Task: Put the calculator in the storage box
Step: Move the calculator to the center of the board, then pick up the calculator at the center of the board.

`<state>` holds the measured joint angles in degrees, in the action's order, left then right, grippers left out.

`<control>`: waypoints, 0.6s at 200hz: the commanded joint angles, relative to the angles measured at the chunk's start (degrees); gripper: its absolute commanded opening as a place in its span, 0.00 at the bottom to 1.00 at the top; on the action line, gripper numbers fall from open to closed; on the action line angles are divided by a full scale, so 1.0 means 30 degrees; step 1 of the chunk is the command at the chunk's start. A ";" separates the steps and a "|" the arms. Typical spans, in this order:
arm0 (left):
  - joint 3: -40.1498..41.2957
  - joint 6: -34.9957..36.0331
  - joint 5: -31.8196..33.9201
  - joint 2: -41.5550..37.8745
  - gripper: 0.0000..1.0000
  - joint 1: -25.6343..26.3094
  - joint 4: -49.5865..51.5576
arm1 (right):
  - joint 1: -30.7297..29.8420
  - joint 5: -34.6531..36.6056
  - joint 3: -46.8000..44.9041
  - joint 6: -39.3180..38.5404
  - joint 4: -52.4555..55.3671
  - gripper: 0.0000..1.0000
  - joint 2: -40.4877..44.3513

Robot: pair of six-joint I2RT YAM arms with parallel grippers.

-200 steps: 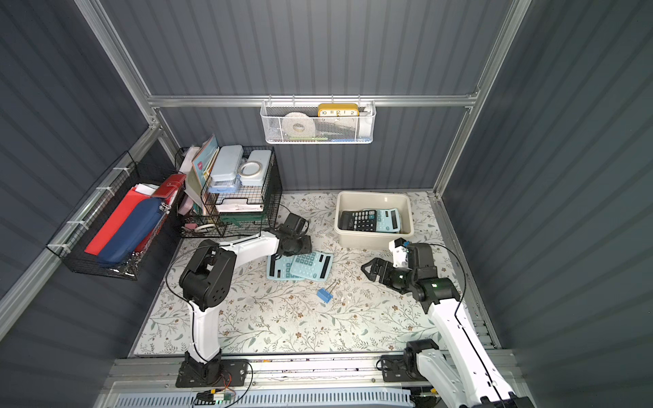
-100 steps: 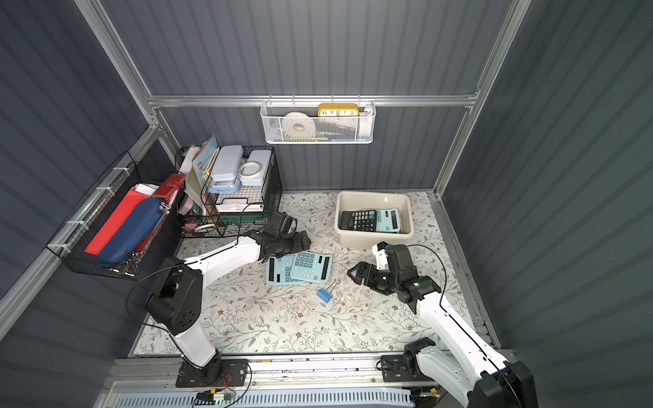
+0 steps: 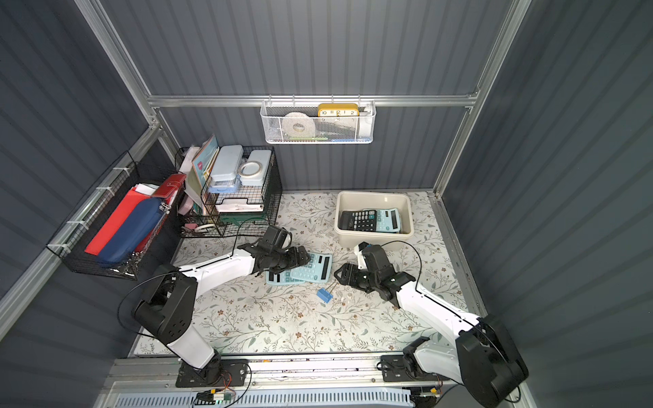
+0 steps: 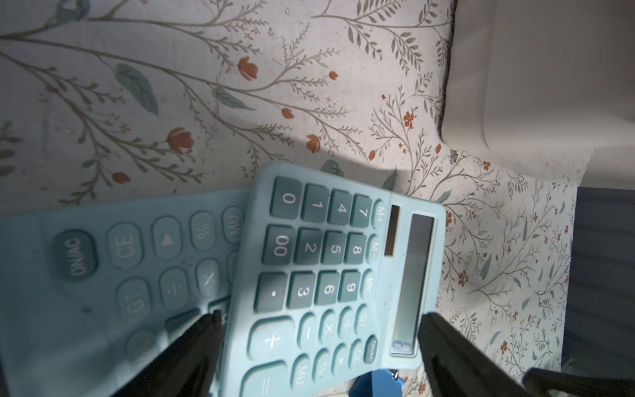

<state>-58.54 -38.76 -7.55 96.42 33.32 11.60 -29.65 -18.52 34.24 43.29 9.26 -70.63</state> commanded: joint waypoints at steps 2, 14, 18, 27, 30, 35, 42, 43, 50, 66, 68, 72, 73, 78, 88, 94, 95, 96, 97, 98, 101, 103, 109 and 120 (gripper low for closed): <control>0.0319 0.0146 -0.0467 -0.0003 0.92 -0.0108 -0.0400 | -0.0494 0.0842 -0.0251 0.0502 -0.1946 0.66 -0.1140; 0.0424 0.0178 -0.0555 0.0069 0.90 -0.0120 -0.0517 | -0.0746 0.0958 -0.0236 0.0689 -0.2506 0.64 -0.1727; 0.0430 0.0181 -0.0564 0.0107 0.90 -0.0121 -0.0525 | -0.0794 0.0960 -0.0246 0.0756 -0.2709 0.64 -0.1916; 0.0470 0.0192 -0.0575 0.0170 0.88 -0.0121 -0.0554 | -0.0958 0.0932 -0.0249 0.0883 -0.3181 0.63 -0.2364; 0.0493 0.0201 -0.0572 0.0170 0.87 -0.0121 -0.0580 | -0.1012 0.0931 -0.0251 0.0932 -0.3350 0.63 -0.2517; 0.0549 0.0189 -0.0576 0.0196 0.86 -0.0121 -0.0627 | -0.1090 0.0930 -0.0247 0.0993 -0.3620 0.62 -0.2769; 0.0585 0.0180 -0.0602 0.0229 0.85 -0.0136 -0.0722 | -0.1198 0.0905 -0.0217 0.1088 -0.3970 0.62 -0.3091; 0.0587 0.0193 -0.0610 0.0231 0.85 -0.0128 -0.0741 | -0.1195 0.0903 -0.0219 0.1093 -0.4026 0.61 -0.3148; 0.0660 0.0187 -0.0618 0.0260 0.85 -0.0121 -0.0810 | -0.1295 0.0846 -0.0162 0.1169 -0.4355 0.60 -0.3476; 0.0757 0.0195 -0.0718 0.0317 0.83 -0.0121 -0.0990 | -0.1438 0.0770 0.0033 0.1270 -0.4947 0.55 -0.4276; 0.0785 0.0181 -0.0731 0.0334 0.83 -0.0121 -0.1015 | -0.1451 0.0759 0.0037 0.1259 -0.5001 0.54 -0.4351; 0.0781 0.0177 -0.0736 0.0363 0.83 -0.0121 -0.1045 | -0.1484 0.0727 0.0089 0.1299 -0.5122 0.53 -0.4560; 0.0802 0.0206 -0.0750 0.0356 0.82 -0.0121 -0.1034 | -0.1499 0.0712 0.0095 0.1301 -0.5159 0.52 -0.4615; 0.0796 0.0198 -0.0764 0.0400 0.82 -0.0121 -0.1052 | -0.1551 0.0682 0.0153 0.1335 -0.5317 0.51 -0.4861; 0.0823 0.0201 -0.0765 0.0488 0.82 -0.0124 -0.1082 | -0.1608 0.0616 0.0246 0.1410 -0.5561 0.50 -0.5300; 0.0823 0.0219 -0.0786 0.0550 0.81 -0.0121 -0.1082 | -0.1608 0.0554 0.0297 0.1466 -0.5770 0.49 -0.5560; 0.0823 0.0212 -0.0790 0.0552 0.81 -0.0121 -0.1067 | -0.1605 0.0552 0.0301 0.1458 -0.5819 0.49 -0.5598; 0.0823 0.0209 -0.0792 0.0568 0.81 -0.0121 -0.1075 | -0.1618 0.0551 0.0304 0.1483 -0.5859 0.49 -0.5632; 0.0823 0.0208 -0.0807 0.0576 0.81 -0.0121 -0.1078 | -0.1624 0.0535 0.0305 0.1496 -0.5893 0.49 -0.5678; 0.0823 0.0222 -0.0815 0.0565 0.81 -0.0121 -0.1065 | -0.1642 0.0528 0.0305 0.1502 -0.5925 0.49 -0.5716; 0.0823 0.0234 -0.0796 0.0607 0.81 -0.0121 -0.1054 | -0.1650 0.0507 0.0284 0.1548 -0.6040 0.49 -0.5811; 0.0838 0.0213 -0.0794 0.0626 0.81 -0.0121 -0.1053 | -0.1636 0.0495 0.0278 0.1540 -0.6117 0.49 -0.5892; 0.0843 0.0214 -0.0793 0.0668 0.81 -0.0121 -0.1080 | -0.1643 0.0441 0.0330 0.1619 -0.6334 0.49 -0.6102; 0.0852 0.0243 -0.0794 0.0700 0.80 -0.0121 -0.1104 | -0.1660 0.0305 0.0392 0.1719 -0.6714 0.49 -0.6471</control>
<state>-56.82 -38.74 -9.02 97.56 33.23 8.58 -34.22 -17.08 34.20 47.31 -6.02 -88.16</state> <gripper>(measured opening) 0.806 0.491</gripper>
